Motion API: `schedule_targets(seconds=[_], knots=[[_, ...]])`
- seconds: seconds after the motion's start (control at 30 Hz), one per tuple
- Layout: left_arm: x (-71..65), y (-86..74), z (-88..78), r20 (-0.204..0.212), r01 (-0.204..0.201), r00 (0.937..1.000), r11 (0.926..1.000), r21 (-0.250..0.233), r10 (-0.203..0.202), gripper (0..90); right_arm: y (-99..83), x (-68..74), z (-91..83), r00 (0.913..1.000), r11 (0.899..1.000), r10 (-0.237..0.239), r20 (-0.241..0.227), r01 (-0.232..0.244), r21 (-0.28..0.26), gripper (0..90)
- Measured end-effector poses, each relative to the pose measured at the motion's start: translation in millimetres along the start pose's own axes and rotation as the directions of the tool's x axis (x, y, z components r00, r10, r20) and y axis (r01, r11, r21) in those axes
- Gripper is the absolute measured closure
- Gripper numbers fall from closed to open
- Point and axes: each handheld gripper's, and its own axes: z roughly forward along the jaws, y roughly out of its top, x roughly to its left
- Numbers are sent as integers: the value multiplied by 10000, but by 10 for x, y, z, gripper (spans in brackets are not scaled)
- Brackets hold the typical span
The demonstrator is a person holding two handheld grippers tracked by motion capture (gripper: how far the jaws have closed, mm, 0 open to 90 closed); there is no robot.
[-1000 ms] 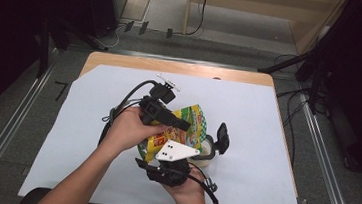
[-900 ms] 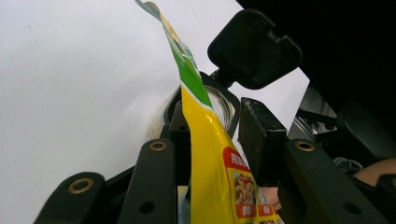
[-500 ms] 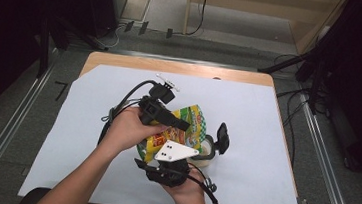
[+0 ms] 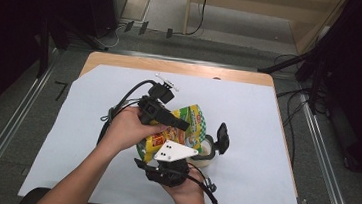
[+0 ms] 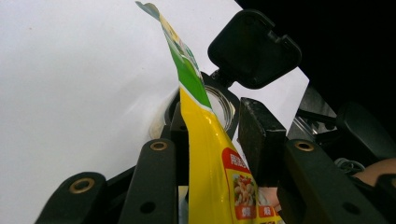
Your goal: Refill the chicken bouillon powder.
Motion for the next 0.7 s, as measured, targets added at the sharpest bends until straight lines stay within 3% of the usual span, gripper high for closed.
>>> schedule_targets(seconds=[0.7], knots=[[3, 7, 7, -35, 99, 9999, 9999, -94, -100, 685, 7, -4, 11, 9998, 9997, 221, -29, -221, -113, 649]])
